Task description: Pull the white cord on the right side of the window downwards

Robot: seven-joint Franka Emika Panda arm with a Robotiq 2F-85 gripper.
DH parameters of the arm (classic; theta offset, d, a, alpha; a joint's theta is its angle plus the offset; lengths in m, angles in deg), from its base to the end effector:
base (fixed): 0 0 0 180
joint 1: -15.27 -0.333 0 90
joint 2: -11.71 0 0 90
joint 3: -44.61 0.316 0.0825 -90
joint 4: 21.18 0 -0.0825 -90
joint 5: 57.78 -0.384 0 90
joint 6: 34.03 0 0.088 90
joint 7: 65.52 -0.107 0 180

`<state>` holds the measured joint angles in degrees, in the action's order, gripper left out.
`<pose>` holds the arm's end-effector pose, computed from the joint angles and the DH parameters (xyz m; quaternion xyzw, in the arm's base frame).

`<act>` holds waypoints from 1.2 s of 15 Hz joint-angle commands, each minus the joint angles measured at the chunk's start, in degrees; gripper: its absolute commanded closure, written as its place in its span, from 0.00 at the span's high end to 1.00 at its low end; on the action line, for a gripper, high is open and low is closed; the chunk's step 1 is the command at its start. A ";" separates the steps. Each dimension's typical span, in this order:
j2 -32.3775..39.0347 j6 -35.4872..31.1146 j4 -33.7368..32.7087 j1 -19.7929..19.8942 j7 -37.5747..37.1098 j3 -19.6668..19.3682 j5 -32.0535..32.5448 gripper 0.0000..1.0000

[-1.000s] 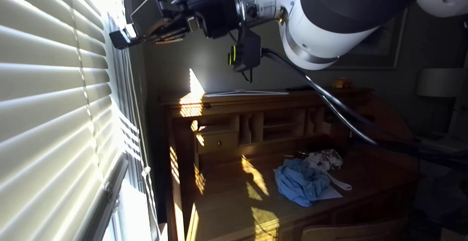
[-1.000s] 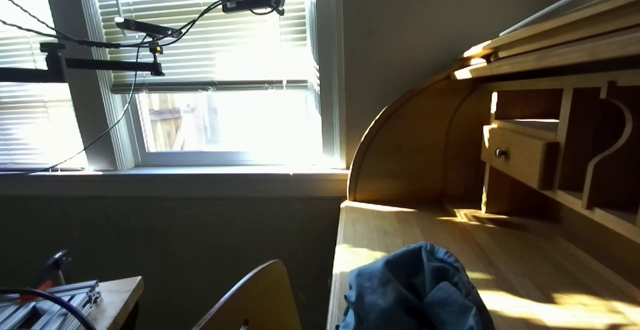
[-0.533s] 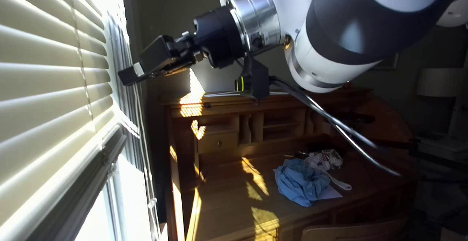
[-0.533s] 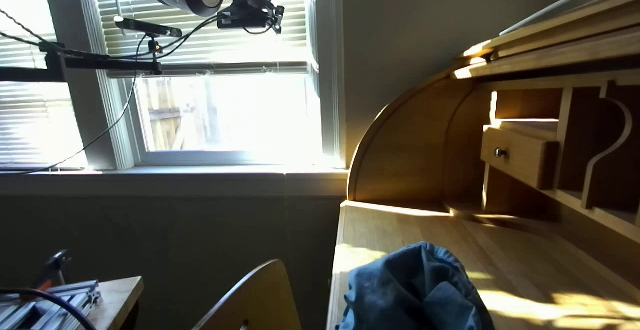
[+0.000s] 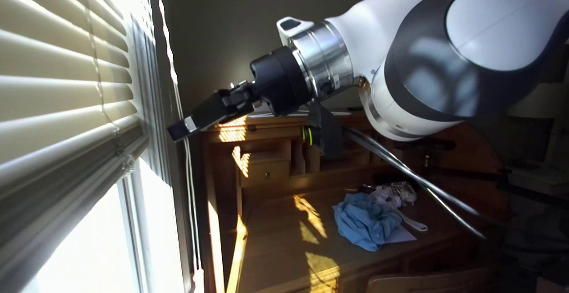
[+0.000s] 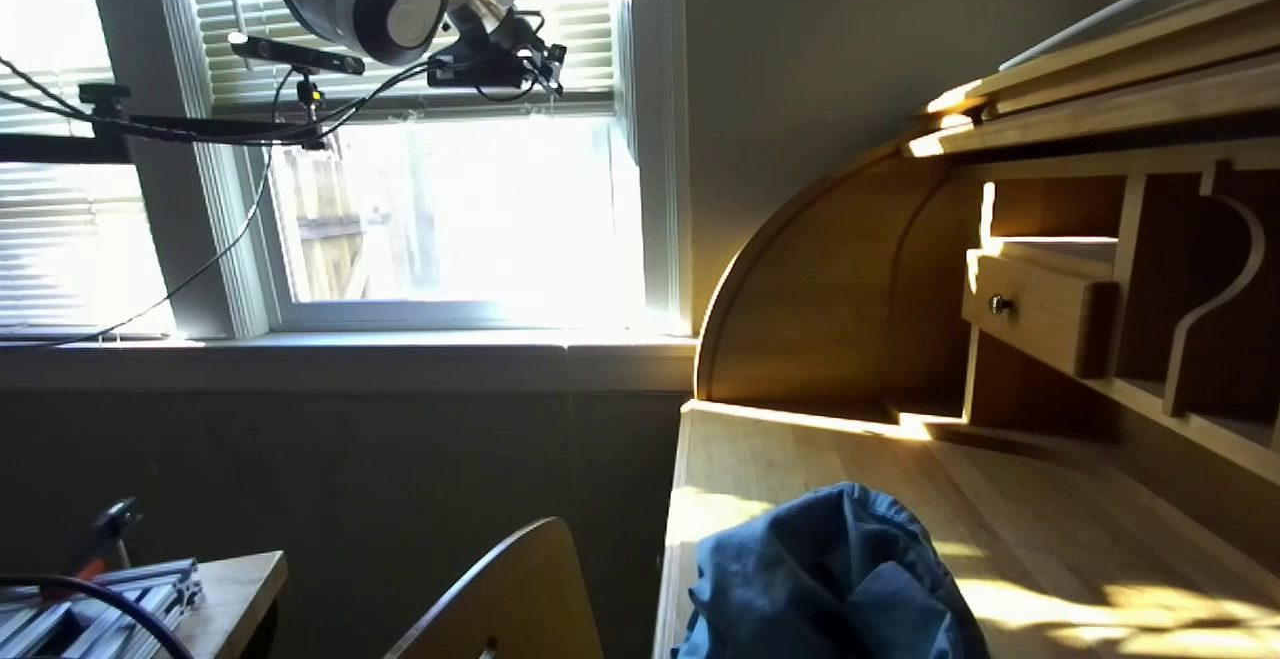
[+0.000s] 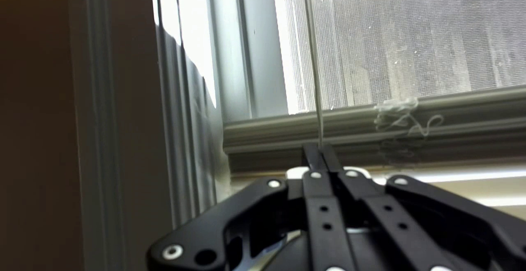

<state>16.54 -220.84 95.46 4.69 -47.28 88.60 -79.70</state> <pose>0.3922 0.4628 0.5517 -0.7684 -0.3348 -0.4741 0.2697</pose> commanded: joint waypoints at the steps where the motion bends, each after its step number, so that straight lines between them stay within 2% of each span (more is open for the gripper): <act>1: 0.33 0.31 7.83 0.84 -0.64 1.10 -2.62 0.01; 18: 4.15 -8.46 15.66 1.21 -7.70 5.03 -1.28 0.01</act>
<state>17.93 -229.38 105.15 4.96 -53.27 92.16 -80.72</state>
